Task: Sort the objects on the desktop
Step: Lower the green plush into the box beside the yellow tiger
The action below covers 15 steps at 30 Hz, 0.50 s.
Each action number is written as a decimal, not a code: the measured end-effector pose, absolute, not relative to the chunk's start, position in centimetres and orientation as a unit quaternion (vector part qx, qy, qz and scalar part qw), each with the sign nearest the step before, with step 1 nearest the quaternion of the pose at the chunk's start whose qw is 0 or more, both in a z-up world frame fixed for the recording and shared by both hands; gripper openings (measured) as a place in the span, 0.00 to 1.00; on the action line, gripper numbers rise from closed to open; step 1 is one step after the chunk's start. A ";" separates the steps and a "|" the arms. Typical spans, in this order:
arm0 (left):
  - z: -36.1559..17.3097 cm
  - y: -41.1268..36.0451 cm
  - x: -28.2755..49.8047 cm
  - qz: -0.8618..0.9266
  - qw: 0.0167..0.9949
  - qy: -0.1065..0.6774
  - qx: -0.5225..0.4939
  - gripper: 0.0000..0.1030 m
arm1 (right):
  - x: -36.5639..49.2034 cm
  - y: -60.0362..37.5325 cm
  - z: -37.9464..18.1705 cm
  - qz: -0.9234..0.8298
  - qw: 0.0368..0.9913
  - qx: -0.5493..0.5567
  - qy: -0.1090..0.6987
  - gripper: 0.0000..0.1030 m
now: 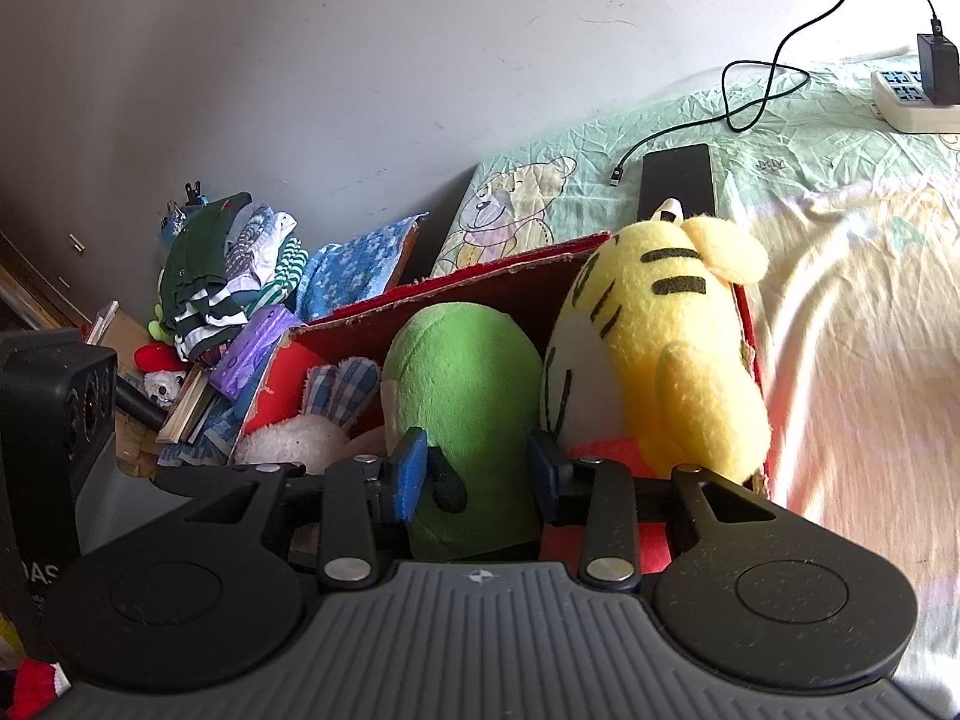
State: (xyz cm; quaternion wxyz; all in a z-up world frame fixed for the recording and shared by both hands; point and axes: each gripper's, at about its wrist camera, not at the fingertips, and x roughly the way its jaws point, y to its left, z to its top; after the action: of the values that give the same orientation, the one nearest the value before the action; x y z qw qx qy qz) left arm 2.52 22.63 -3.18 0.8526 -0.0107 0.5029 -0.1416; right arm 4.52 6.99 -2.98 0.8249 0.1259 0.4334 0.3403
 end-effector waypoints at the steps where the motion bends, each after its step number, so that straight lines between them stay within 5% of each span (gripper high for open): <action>1: -3.1 22.5 2.4 -0.139 0.854 0.501 -0.008 0.77 | 4.4 6.9 -2.9 0.341 0.825 0.125 0.433 0.37; 5: -2.4 22.4 1.8 -0.127 0.863 0.489 -0.002 0.84 | 4.0 6.6 -2.7 0.343 0.825 0.125 0.432 0.38; 15: -1.2 22.3 0.0 -0.104 0.872 0.478 0.007 0.85 | 2.9 5.6 -2.0 0.344 0.828 0.131 0.424 0.38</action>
State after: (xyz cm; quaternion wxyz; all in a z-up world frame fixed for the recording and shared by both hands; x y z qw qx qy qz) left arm 0.04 22.28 -1.25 0.8719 0.0075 0.4784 -0.1042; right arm 2.92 5.64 -2.02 0.8277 0.1308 0.4239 0.3438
